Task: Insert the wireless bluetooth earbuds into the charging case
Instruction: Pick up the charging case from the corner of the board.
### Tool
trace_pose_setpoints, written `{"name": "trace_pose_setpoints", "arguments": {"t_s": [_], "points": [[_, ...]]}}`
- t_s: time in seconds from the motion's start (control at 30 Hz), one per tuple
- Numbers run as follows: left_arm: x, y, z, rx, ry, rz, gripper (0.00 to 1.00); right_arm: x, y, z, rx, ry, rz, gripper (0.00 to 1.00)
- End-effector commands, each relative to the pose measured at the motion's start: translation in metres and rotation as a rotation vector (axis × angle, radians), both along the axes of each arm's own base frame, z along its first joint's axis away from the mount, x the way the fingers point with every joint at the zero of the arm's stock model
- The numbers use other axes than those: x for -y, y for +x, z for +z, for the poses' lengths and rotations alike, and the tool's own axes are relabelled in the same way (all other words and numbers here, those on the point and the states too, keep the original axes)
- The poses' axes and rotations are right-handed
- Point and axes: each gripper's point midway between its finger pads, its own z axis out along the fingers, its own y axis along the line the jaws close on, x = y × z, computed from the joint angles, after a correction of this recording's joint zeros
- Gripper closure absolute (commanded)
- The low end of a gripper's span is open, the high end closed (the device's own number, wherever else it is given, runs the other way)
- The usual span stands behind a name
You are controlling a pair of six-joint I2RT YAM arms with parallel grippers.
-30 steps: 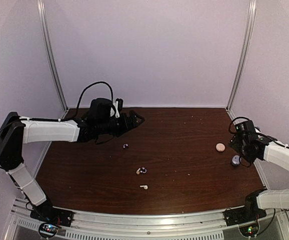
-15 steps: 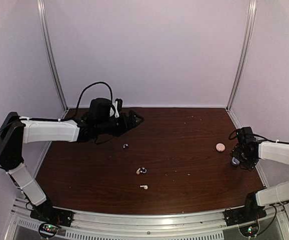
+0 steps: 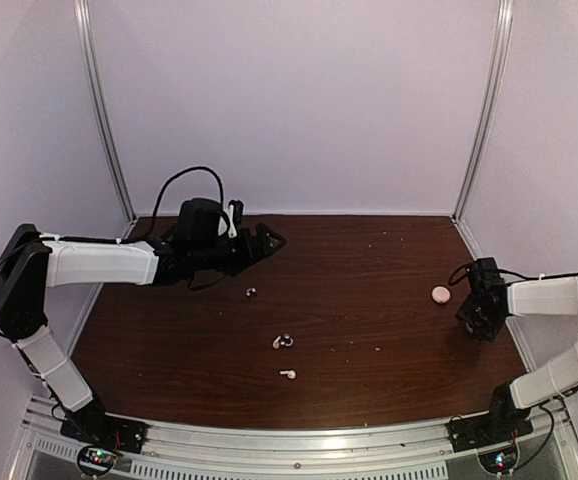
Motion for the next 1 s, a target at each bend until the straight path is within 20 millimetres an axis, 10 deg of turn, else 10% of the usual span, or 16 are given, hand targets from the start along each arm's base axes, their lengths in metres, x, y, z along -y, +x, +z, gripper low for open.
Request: {"name": "trace_pose_setpoints", "arguments": {"t_s": [0.0, 0.4, 0.97], "points": [[-0.006, 0.004, 0.021, 0.052, -0.041, 0.014, 0.04, -0.003, 0.001, -0.005, 0.001, 0.019, 0.020, 0.35], [-0.016, 0.003, 0.020, 0.068, -0.010, 0.008, 0.04, -0.049, 0.003, -0.001, 0.031, 0.148, 0.252, 0.61], [0.014, -0.028, 0.042, 0.481, 0.197, -0.293, 0.12, -0.186, 0.019, 0.104, 0.279, 0.356, 0.930, 0.61]]}}
